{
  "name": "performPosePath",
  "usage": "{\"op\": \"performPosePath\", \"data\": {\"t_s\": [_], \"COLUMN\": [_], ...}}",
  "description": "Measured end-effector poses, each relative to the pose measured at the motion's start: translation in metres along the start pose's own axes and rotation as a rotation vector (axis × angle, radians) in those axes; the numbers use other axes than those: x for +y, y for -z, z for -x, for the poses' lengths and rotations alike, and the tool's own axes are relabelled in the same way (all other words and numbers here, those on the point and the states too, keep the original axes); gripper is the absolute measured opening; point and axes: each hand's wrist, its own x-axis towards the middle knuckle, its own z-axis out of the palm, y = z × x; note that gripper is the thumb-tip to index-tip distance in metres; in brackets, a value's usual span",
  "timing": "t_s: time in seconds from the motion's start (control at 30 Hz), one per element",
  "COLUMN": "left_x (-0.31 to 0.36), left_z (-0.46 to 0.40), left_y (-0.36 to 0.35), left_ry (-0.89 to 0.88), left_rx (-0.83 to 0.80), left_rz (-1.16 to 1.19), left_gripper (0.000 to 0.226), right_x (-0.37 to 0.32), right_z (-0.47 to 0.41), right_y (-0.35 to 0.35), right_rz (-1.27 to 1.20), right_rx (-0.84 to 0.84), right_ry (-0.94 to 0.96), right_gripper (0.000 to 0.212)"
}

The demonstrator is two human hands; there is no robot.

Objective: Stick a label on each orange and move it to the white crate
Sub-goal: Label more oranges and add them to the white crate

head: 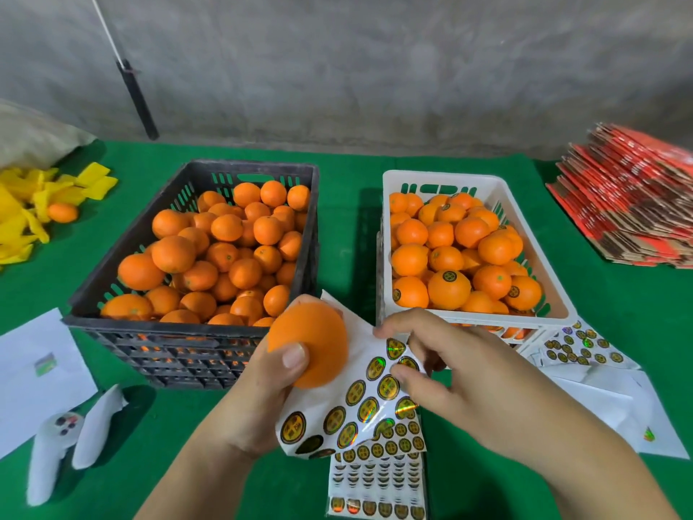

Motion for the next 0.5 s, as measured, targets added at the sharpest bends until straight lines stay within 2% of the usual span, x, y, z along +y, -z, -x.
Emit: {"op": "performPosePath", "data": {"t_s": [0.07, 0.17, 0.3, 0.5], "left_x": [-0.006, -0.008, -0.007, -0.007], "left_z": [-0.004, -0.002, 0.001, -0.008], "left_y": [-0.005, -0.007, -0.012, -0.011], "left_ry": [-0.004, 0.014, -0.002, -0.025], "left_rx": [0.059, 0.101, 0.125, 0.104], "left_rz": [-0.222, -0.353, -0.343, -0.448], "left_gripper": [0.041, 0.050, 0.047, 0.058], "right_x": [0.000, 0.000, -0.001, -0.004], "right_z": [0.001, 0.002, 0.003, 0.003], "right_y": [0.001, 0.000, -0.002, -0.001], "right_rz": [-0.026, -0.067, -0.090, 0.009], "right_rx": [-0.037, -0.041, 0.032, 0.020], "right_ry": [-0.002, -0.012, -0.048, -0.056], "right_gripper": [0.032, 0.025, 0.016, 0.022]}}
